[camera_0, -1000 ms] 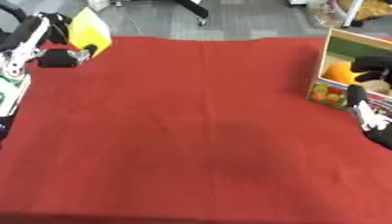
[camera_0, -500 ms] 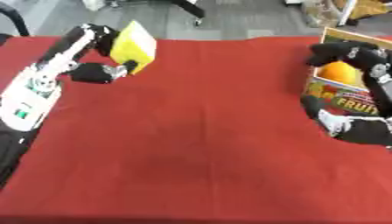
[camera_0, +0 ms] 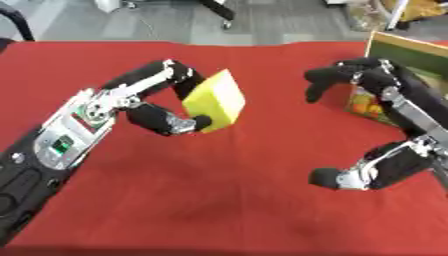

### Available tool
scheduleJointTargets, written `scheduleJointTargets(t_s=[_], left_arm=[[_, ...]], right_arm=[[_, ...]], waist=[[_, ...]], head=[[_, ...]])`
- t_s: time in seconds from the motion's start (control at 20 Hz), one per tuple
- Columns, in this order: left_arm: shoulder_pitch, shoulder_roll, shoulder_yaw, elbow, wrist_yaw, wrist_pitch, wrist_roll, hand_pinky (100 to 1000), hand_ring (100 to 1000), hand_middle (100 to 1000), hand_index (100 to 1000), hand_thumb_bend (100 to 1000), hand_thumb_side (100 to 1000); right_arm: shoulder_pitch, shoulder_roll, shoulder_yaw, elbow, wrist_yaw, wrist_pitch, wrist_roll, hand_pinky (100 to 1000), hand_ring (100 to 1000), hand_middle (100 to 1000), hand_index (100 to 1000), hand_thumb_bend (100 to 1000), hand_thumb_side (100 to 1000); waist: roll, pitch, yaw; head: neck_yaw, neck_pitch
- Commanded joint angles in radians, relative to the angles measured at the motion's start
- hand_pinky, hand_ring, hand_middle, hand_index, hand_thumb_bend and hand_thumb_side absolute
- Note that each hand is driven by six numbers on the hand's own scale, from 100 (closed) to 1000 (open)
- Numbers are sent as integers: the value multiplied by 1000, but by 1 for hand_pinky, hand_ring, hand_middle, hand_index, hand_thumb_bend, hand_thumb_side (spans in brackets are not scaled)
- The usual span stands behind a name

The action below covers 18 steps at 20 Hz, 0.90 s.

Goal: Pick up the objects with one hand, pass them to the other hand, and then place them into the box on the other side of the table.

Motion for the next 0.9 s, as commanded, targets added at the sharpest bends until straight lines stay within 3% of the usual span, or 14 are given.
scheduleJointTargets(t_s=[0.05,0.45,0.9], left_arm=[[-36,22,-2,-31,53,22,-50,617,548,518,679,286,447],[-71,14,-24,-47,129,62,-155,625,558,524,683,289,451],[-89,1,-62,-41,143,85,-208,630,564,531,688,299,458]], right_arm=[[-28,-19,10,-21,14,-16,34,605,616,550,896,727,474],[-57,-5,23,-21,61,-35,38,607,607,543,907,736,474],[-76,9,20,-21,177,-57,15,608,589,528,913,670,457]], waist=[[-4,-25,2],[-2,-25,1],[0,-27,-2]], head=[[-1,6],[-1,10],[1,12]])
